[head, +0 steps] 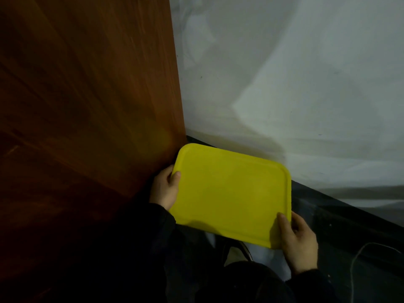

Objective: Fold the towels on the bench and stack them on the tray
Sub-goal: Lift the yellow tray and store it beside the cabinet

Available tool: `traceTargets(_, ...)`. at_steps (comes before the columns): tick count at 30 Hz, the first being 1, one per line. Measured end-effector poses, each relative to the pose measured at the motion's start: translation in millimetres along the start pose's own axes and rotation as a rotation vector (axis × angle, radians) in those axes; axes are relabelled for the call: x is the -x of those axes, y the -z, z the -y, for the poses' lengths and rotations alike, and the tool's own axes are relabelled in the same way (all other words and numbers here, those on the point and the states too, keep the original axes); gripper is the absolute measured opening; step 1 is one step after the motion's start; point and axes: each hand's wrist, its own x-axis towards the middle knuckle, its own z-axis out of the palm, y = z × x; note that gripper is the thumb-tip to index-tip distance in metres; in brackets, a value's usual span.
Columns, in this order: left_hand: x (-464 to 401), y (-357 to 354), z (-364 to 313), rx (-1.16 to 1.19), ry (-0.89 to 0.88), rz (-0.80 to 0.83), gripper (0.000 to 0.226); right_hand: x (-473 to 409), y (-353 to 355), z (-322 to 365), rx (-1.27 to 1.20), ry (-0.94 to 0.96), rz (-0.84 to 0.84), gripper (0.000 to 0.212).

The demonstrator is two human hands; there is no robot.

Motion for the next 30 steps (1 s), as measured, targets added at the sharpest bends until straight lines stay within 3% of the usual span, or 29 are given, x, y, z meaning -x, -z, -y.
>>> traceTargets(4, -13.0, -7.3, 9.4, -0.114, 0.005, 0.005, 0.029, -3.3, -7.3, -6.3, 0.211, -0.002, -0.057, 0.051)
traceTargets(9, -15.6, -12.0, 6.4, -0.113, 0.013, 0.030, 0.033, -0.7, -19.5, -11.8, 0.176, 0.036, -0.159, 0.052)
traceTargets(14, -20.6, -15.3, 19.3, -0.142, 0.030, 0.045, 0.041, -12.9, -28.0, -28.7, 0.149, -0.024, -0.073, 0.083)
traceTargets(22, -56.7, -27.9, -1.5, -0.224, 0.099, 0.151, 0.034, -45.4, -31.7, 7.3, 0.070, -0.068, 0.013, 0.060)
traceTargets(24, -65.6, -29.8, -9.9, -0.196, 0.063, 0.160, 0.030, -58.1, -29.3, 6.4, 0.066, -0.110, 0.030, 0.057)
traceTargets(28, -79.2, -40.6, -22.7, -0.182, -0.099, 0.151, 0.043, -77.7, -17.7, 18.6, 0.051, -0.171, 0.134, 0.026)
traceTargets(30, -84.6, -46.0, -22.3, -0.216, -0.179, 0.096, 0.035, -96.1, -20.3, 31.6, 0.087, -0.135, 0.149, 0.032)
